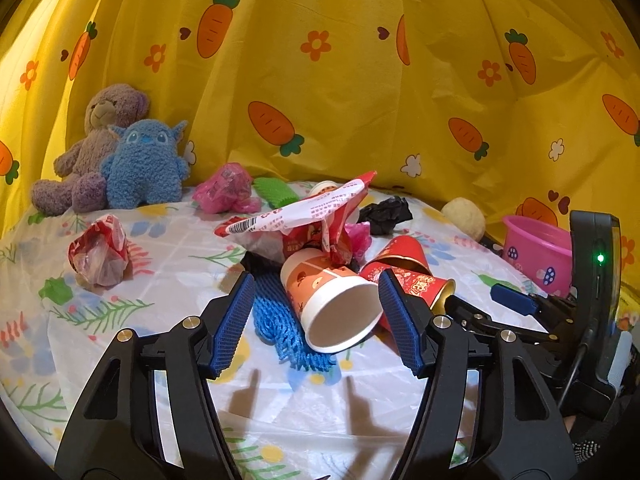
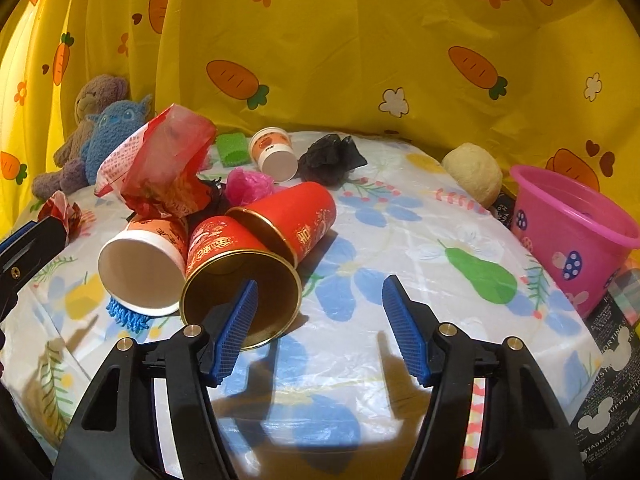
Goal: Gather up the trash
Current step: 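Grasp the white-and-orange cup with the left tool while the right tool grasps the red cup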
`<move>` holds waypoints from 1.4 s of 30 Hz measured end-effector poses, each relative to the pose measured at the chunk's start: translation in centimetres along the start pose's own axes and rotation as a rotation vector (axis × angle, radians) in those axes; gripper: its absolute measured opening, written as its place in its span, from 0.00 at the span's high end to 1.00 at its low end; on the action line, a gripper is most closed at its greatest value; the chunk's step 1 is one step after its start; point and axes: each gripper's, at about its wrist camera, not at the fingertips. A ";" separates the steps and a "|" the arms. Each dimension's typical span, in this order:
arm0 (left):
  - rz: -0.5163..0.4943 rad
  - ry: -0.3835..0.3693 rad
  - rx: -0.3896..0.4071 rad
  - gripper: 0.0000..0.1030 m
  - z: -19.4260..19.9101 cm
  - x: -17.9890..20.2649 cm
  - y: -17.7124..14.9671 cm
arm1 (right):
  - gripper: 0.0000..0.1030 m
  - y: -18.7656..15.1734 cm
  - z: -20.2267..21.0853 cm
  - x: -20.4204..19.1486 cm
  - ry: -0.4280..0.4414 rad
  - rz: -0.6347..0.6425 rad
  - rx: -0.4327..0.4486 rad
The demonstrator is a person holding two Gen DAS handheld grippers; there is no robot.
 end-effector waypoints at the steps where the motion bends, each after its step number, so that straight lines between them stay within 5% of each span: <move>1: -0.002 -0.004 -0.005 0.40 -0.1 0.0 -0.1 | 0.40 0.1 -0.4 -0.2 0.003 0.012 -0.005; 9: -0.016 -0.028 -0.053 0.59 -1.6 -0.4 -0.3 | 0.92 0.1 -1.8 -0.9 0.052 0.025 -0.047; 16: -0.019 -0.050 -0.133 0.71 -3.7 -0.5 -0.3 | 0.96 -0.3 -0.1 0.2 0.054 0.015 0.000; 24: -0.048 -0.077 -0.188 0.72 -5.3 0.3 -0.4 | 0.96 -0.7 1.1 1.6 0.047 -0.005 0.026; 30: -0.089 -0.061 -0.214 0.92 -6.4 1.4 -0.2 | 0.96 -1.1 1.8 2.3 0.048 -0.007 0.036; 42: -0.053 -0.113 -0.147 0.98 -4.3 1.8 0.5 | 0.96 -1.3 4.5 3.9 0.074 -0.025 0.083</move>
Point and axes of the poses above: each gripper's, at about its wrist camera, not at the fingertips, and z roughly against the way its jaws point, x to its right, y to its top, and after that the axes turned 5 degrees about -y, right-handed
